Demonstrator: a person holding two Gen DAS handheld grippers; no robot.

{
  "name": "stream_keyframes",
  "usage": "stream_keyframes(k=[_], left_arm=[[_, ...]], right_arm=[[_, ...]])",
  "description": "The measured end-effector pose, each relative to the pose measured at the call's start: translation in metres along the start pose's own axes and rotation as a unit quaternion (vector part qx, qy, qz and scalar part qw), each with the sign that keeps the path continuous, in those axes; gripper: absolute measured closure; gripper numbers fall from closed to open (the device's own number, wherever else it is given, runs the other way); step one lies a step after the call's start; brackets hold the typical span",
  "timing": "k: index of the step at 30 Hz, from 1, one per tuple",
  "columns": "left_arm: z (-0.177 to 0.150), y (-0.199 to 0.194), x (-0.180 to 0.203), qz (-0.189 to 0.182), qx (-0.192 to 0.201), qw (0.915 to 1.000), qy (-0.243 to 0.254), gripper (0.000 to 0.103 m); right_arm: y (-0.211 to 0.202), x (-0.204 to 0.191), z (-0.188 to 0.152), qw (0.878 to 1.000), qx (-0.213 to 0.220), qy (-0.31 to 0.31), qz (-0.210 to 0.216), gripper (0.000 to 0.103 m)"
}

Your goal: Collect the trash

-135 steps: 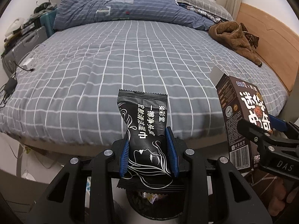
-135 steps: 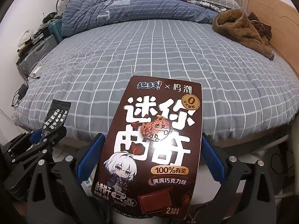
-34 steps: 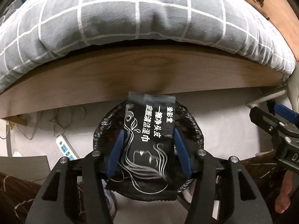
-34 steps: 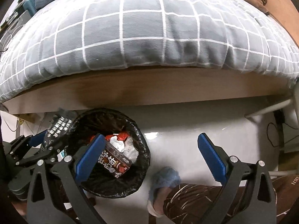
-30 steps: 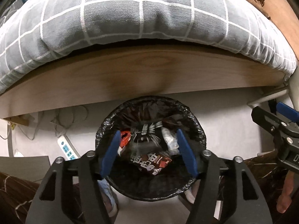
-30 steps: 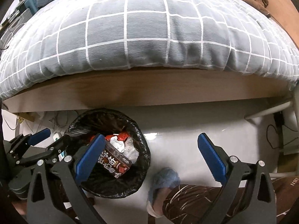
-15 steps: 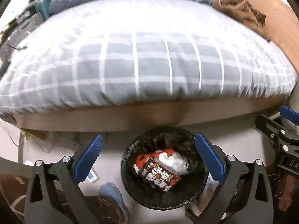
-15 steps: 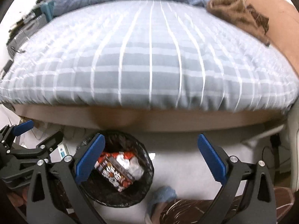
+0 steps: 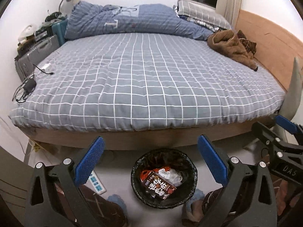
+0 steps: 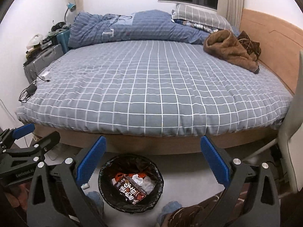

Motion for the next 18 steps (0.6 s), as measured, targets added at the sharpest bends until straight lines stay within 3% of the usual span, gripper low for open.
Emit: stream_keyframes(k=[7,18], left_arm=[[-0.012,-0.029,-0.007,0.002,0.013,0.9999,-0.002,0.006],[-0.014,-0.033,-0.008,-0.002,0.013,0.9999,-0.005,0.006]], right_arm=[[-0.036,-0.011,-0.009,1.000,0.009,-0.004,-0.005,0.007],[-0.038,-0.012,-0.009,1.000,0.010,-0.002,-0.007,0.007]])
Point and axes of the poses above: each gripper's, at about its wrist camera, not at the fingertips, and y roughly the way its jaws point, x to its right, z to its top, the point moved 4 cm from there along y, roughly the way its jaws point, and after that the axes turned 11 degrees about -y, right-handed, at the moved point
